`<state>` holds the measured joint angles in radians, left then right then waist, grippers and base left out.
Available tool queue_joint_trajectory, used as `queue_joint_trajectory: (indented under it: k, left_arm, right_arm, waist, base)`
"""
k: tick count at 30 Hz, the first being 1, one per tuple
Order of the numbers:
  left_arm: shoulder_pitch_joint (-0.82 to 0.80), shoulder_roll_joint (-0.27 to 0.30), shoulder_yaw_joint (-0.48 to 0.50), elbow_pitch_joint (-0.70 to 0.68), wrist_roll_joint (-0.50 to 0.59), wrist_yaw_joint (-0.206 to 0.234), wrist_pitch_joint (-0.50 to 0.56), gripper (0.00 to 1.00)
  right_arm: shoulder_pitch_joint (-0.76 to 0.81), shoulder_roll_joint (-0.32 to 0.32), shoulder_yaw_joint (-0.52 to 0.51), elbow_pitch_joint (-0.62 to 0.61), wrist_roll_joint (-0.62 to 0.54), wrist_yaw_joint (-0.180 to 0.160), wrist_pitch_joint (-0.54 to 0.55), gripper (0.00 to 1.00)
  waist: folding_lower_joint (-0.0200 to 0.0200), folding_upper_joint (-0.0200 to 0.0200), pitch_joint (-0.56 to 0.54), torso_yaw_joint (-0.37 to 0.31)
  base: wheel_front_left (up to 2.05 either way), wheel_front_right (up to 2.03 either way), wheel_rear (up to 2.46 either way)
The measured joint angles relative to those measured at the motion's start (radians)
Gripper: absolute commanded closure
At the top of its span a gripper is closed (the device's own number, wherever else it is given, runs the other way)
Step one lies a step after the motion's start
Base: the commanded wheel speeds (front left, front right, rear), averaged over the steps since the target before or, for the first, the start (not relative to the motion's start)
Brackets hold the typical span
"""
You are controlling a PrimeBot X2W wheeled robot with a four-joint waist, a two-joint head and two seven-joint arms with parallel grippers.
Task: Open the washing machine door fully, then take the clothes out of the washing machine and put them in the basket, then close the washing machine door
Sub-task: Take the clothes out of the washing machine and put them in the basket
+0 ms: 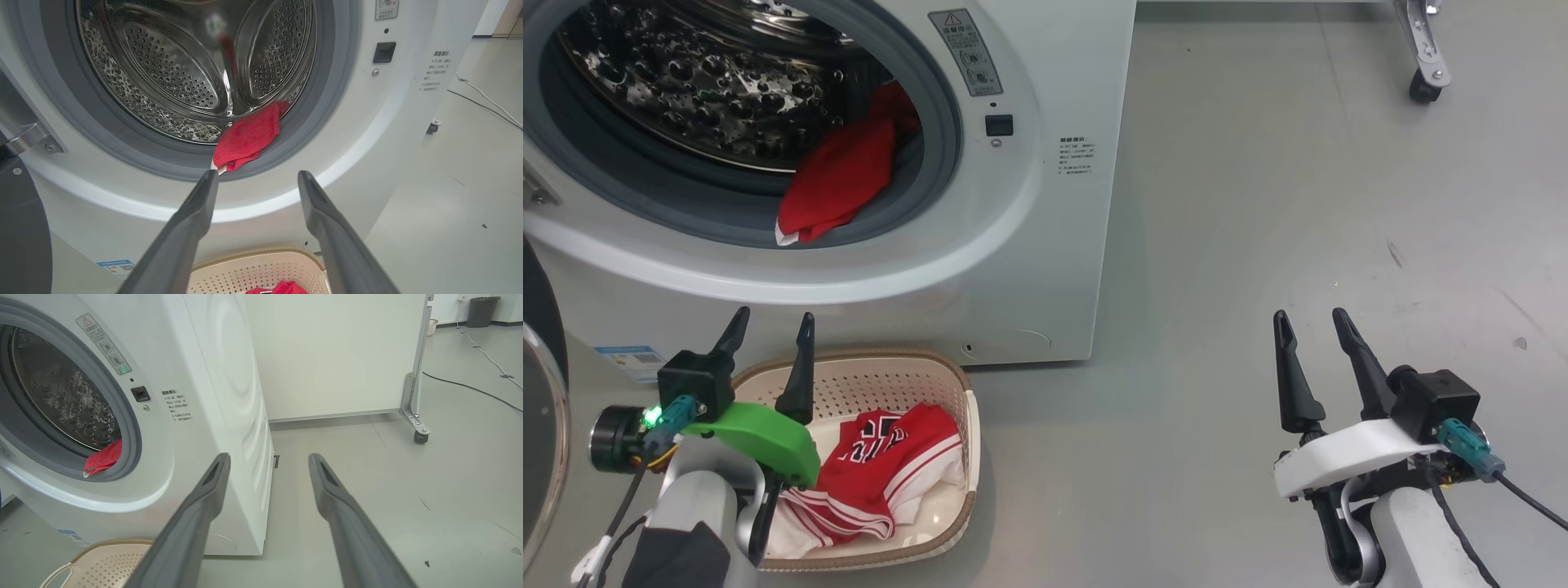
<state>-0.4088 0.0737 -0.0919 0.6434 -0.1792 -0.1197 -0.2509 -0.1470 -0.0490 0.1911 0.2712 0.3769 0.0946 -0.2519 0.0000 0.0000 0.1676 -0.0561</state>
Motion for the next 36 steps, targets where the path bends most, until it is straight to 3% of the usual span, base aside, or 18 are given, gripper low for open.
queue_joint_trajectory:
  k: [18,36]
  left_arm:
    - [0.161,-0.018,0.031,-0.219,-0.014,0.000,-0.001,0.00]
    - [0.235,-0.023,0.027,-0.304,-0.014,0.000,-0.001,0.00]
  right_arm:
    - [0.053,0.001,-0.009,-0.032,0.002,0.000,0.000,0.00]
    - [0.054,0.002,-0.008,-0.042,0.001,0.001,0.000,0.00]
  waist:
    - [0.0000,0.0000,-0.057,0.007]
    - [0.0000,0.0000,-0.055,0.003]
  base:
    - [0.00,0.00,0.00]
    - [0.00,0.00,0.00]
